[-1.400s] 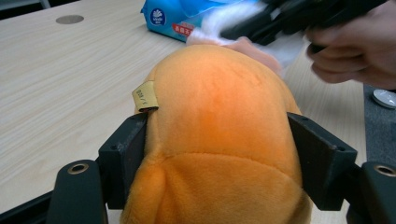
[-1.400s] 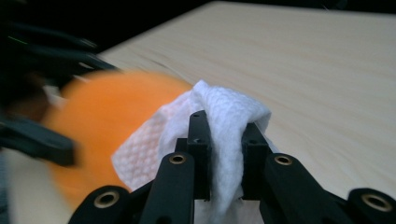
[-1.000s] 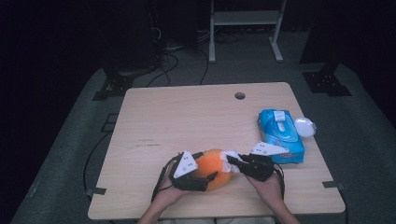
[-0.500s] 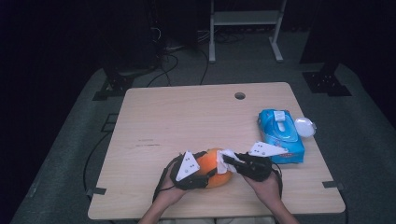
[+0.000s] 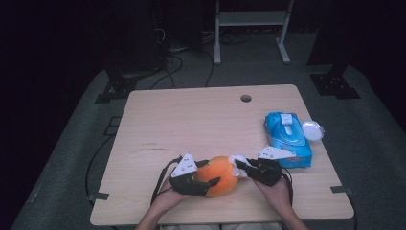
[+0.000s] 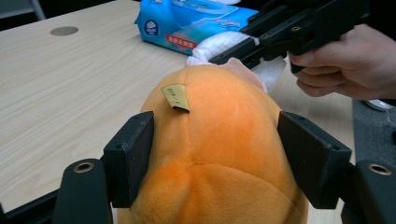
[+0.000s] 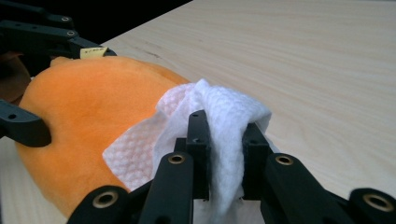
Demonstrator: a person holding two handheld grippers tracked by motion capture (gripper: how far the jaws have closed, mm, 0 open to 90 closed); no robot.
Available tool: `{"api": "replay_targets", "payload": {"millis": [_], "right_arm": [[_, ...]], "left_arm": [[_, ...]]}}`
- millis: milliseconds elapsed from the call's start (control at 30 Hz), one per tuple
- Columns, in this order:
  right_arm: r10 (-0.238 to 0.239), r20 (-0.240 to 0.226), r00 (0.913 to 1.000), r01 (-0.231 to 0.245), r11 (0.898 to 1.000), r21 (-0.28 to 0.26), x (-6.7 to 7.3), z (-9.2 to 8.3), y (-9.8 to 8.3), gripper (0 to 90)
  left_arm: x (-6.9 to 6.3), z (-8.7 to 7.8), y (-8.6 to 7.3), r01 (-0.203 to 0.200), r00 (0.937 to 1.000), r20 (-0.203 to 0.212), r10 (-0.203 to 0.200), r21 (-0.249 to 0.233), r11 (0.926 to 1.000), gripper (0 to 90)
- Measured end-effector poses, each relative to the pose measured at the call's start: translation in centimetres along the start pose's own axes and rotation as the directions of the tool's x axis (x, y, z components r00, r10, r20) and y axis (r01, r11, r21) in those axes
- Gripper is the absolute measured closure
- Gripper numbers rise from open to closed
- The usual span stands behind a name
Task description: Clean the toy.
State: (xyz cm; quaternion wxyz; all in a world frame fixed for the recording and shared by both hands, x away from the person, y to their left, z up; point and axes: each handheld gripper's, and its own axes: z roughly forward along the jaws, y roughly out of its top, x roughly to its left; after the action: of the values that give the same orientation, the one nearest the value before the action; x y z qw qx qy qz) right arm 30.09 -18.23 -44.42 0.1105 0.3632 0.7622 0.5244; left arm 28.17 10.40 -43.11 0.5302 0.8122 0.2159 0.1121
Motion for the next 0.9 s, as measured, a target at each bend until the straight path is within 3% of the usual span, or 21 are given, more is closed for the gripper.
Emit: {"api": "replay_targets", "payload": {"millis": [100, 167, 200, 267, 333, 433, 500, 533, 600, 700, 833, 900], "right_arm": [[-0.024, -0.028, 0.9993, 0.023, 1.000, -0.017, 0.9, -0.1, 0.5, 77.5], [-0.028, -0.084, 0.9961, 0.023, 0.998, -0.054, 1.6, -0.5, 1.1, 77.5], [-0.038, -0.108, 0.9934, 0.031, 0.997, -0.065, 2.0, -0.6, 1.3, 77.4], [-0.067, -0.096, 0.9931, 0.062, 0.996, -0.058, 2.5, -0.6, 1.5, 77.4], [-0.037, -0.081, 0.9960, 0.032, 0.998, -0.055, 1.8, -0.5, 1.1, 77.4], [0.030, -0.044, 0.9986, -0.033, 0.998, -0.053, 0.4, -0.6, 0.9, 77.4], [0.037, -0.062, 0.9974, -0.042, 0.996, -0.082, 0.6, -0.9, 1.1, 77.4], [0.030, -0.086, 0.9958, -0.038, 0.994, -0.100, 0.9, -1.0, 1.4, 77.4], [-0.022, -0.095, 0.9953, 0.013, 0.996, -0.087, 1.7, -0.6, 1.7, 77.4], [-0.001, -0.099, 0.9951, -0.005, 0.998, -0.066, 1.3, -0.1, 1.1, 77.4], [0.029, -0.048, 0.9984, -0.031, 0.999, -0.023, 0.4, 0.3, 0.4, 77.4], [0.020, -0.035, 0.9992, -0.020, 1.000, -0.013, 0.4, 0.3, 0.3, 77.4]], "left_arm": [[0.4, 0.0, 0.0, 0.036, 0.9993, 0.008, -0.036, 0.003, 0.9994, 18.4], [0.6, 0.3, -0.1, 0.059, 0.9980, 0.020, -0.059, 0.004, 0.9982, 13.9], [0.4, 0.5, -0.2, 0.050, 0.9985, 0.023, -0.050, 0.005, 0.9987, 15.4], [-0.2, 0.5, 0.0, -0.003, 1.0000, -0.008, 0.004, 0.016, 0.9999, 24.6], [-0.5, 0.4, 0.3, -0.036, 0.9985, -0.041, 0.036, 0.008, 0.9993, 34.6], [-1.0, 0.5, 0.6, -0.091, 0.9920, -0.090, 0.088, -0.026, 0.9955, 39.3], [-1.4, 0.6, 0.8, -0.135, 0.9833, -0.127, 0.131, -0.028, 0.9904, 39.3], [-1.4, 0.7, 0.8, -0.139, 0.9825, -0.130, 0.134, -0.027, 0.9900, 38.8], [-1.3, 0.8, 0.6, -0.142, 0.9844, -0.107, 0.140, -0.014, 0.9897, 37.7], [-1.0, 0.7, 0.3, -0.131, 0.9889, -0.069, 0.132, 0.007, 0.9913, 36.7], [-0.6, 0.3, -0.2, -0.095, 0.9953, -0.018, 0.095, 0.002, 0.9955, 31.9], [-0.3, 0.2, 0.1, -0.049, 0.9987, -0.016, 0.049, -0.004, 0.9988, 26.1]]}}
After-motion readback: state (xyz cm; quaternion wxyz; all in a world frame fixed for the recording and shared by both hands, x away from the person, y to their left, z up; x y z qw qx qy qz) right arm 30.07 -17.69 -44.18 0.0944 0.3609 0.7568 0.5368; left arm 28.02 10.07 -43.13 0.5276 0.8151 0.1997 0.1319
